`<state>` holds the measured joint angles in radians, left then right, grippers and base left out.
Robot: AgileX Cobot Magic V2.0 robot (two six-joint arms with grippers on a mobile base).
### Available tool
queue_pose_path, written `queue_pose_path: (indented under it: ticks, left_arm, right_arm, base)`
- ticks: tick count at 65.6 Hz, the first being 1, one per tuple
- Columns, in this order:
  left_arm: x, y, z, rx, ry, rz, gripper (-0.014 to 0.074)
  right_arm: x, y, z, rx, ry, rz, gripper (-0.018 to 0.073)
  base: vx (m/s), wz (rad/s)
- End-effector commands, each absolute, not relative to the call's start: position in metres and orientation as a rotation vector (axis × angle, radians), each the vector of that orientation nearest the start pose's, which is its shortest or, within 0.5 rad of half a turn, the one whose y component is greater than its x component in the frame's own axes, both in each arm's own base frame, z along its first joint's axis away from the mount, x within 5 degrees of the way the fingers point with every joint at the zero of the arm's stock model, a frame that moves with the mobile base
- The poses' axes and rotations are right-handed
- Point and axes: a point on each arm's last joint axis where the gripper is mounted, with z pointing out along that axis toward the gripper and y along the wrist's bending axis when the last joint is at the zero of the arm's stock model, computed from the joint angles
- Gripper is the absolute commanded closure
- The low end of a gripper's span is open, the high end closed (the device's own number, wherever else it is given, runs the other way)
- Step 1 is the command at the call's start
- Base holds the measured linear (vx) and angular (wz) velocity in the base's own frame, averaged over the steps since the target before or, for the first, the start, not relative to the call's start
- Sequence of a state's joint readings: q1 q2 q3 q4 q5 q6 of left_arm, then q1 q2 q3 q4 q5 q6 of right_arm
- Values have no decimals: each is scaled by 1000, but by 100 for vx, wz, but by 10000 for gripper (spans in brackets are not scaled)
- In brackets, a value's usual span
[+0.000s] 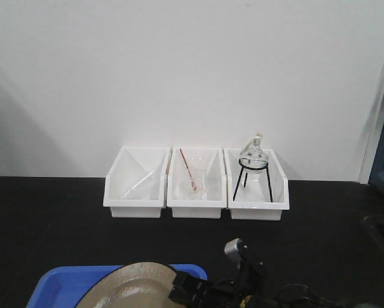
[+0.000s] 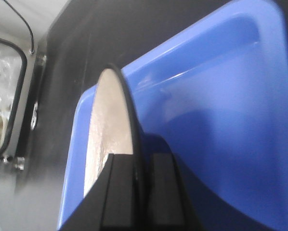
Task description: Place disk in tray to left cabinet
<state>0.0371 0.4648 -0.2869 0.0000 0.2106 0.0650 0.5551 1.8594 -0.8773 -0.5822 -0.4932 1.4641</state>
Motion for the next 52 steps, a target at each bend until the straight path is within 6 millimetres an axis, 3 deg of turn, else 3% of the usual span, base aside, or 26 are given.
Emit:
queue_pose_path:
  ticks: [1,22,52]
  left_arm:
    - [107,3,274,32,1764,73,266]
    - [107,3,274,32,1764,73,266]
    - [107,3,274,32,1764,73,266]
  right_arm:
    - [308,230,198,136,2072,1256,564]
    - [313,233,182,-100,2144,1062,503]
    - [314,225,176,-322,2169,811,83]
  base:
    - [0,0]
    - [0,0]
    - [0,0]
